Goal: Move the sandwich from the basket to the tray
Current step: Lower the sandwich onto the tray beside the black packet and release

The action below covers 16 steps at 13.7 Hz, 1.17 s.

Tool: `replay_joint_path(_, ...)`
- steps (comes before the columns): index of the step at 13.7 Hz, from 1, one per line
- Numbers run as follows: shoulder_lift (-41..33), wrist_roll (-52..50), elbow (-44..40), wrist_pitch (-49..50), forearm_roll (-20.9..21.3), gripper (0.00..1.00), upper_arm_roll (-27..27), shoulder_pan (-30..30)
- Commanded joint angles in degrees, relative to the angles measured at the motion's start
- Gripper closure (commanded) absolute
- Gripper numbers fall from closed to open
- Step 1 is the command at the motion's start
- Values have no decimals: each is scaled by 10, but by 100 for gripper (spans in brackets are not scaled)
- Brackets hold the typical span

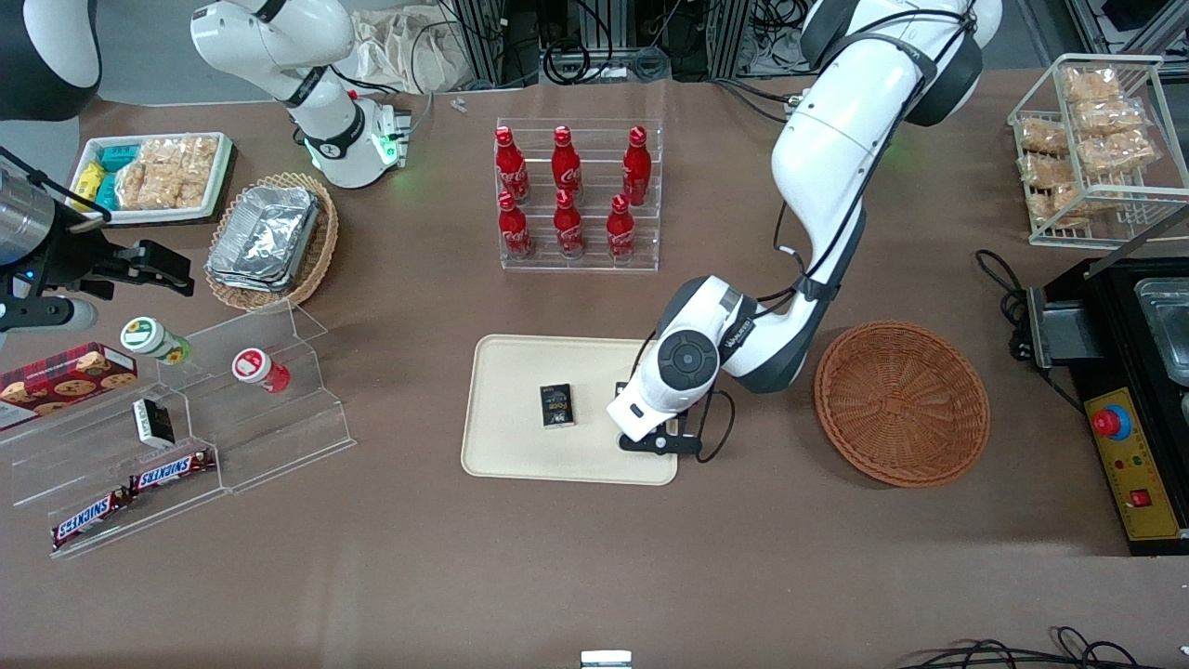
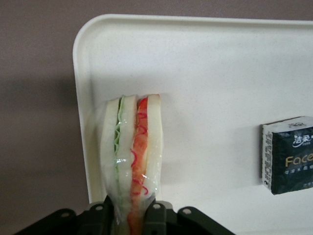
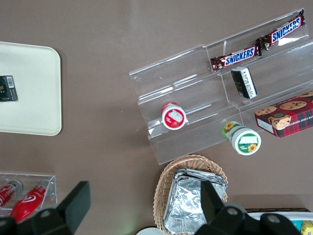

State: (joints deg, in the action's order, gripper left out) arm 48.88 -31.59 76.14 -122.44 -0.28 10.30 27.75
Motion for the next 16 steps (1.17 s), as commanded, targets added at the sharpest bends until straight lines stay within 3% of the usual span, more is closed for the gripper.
replay_joint_path(1, 3, -20, -18, 3, -10, 0, -3, 6)
replay_joint_path(7, -61, -22, -12, 85, -23, 0, 4, -12)
replay_joint_path(13, -176, -8, 41, 239, -38, 0, 4, -83)
replay_joint_path(16, -242, 117, 80, 283, -39, 0, 3, -134)
